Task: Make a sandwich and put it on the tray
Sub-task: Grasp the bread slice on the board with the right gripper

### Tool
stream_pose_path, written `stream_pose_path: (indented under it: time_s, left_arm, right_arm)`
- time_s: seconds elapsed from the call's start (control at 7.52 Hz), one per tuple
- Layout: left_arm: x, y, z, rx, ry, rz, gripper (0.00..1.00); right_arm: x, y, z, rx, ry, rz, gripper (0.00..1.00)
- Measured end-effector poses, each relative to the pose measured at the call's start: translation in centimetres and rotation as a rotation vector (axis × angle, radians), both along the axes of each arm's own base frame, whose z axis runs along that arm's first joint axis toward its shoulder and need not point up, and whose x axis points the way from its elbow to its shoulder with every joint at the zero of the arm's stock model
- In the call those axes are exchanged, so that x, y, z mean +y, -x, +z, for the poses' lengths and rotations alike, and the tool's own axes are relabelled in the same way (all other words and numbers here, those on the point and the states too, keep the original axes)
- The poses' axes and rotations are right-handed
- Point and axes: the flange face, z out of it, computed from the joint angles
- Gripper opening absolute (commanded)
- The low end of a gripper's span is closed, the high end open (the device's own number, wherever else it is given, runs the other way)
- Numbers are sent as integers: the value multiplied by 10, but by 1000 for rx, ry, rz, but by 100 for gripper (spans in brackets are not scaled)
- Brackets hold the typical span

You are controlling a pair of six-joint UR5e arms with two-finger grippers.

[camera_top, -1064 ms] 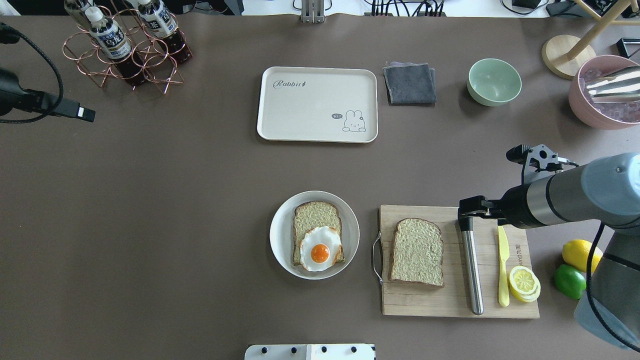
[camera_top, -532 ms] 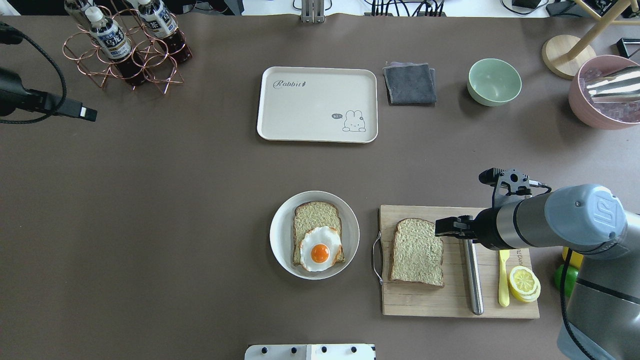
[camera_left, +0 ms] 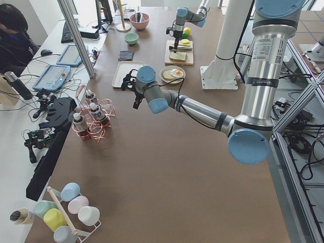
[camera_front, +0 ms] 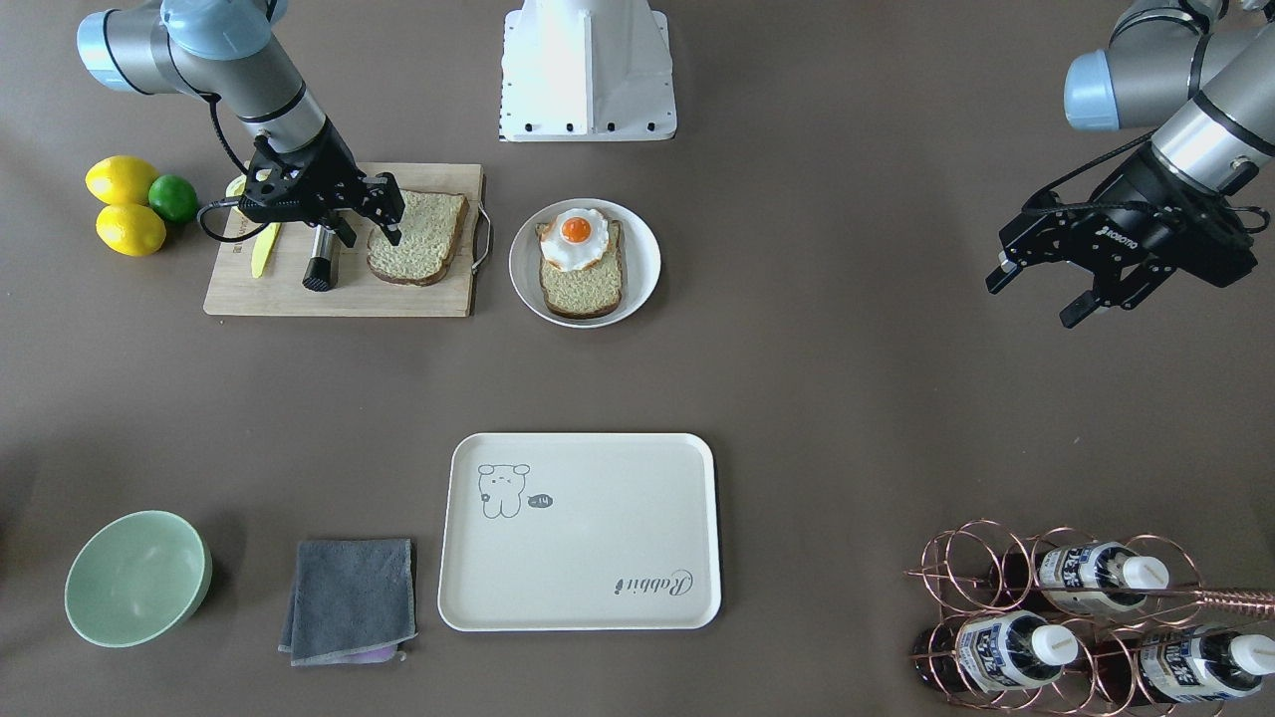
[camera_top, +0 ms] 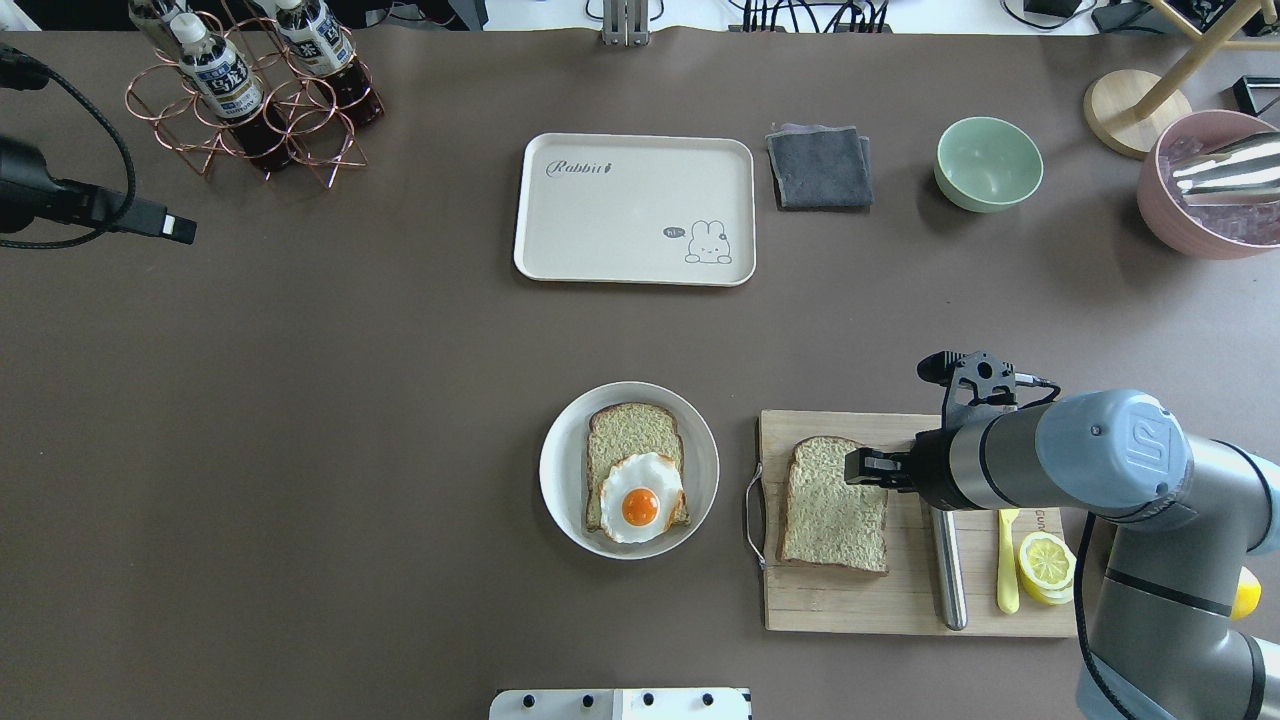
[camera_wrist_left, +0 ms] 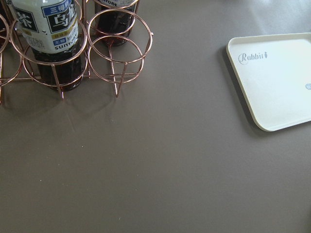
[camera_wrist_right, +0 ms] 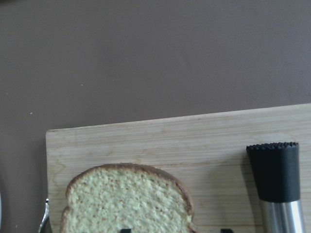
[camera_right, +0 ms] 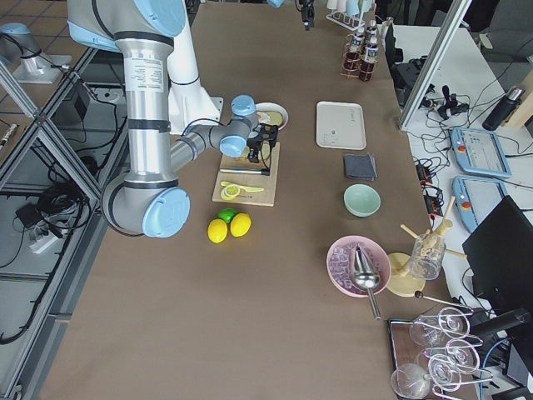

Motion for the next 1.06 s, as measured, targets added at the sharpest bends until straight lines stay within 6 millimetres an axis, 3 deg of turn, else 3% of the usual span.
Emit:
stream_pose_path:
  time_s: [0.53, 0.66, 0.8, 1.06]
  left_arm:
    - [0, -4, 1, -5, -2, 0, 99]
    - [1, -5, 1, -6, -3, 0, 99]
    - [1, -6, 1, -6, -3, 0, 99]
    - [0, -7, -1, -5, -7, 2, 99]
  right_arm:
    - [-5, 8, 7, -3, -11, -7, 53]
    - [-6, 9, 11, -7, -15, -6, 39]
    - [-7, 9, 13, -9, -16, -5, 5]
    - [-11, 6, 13, -13, -16, 4, 0]
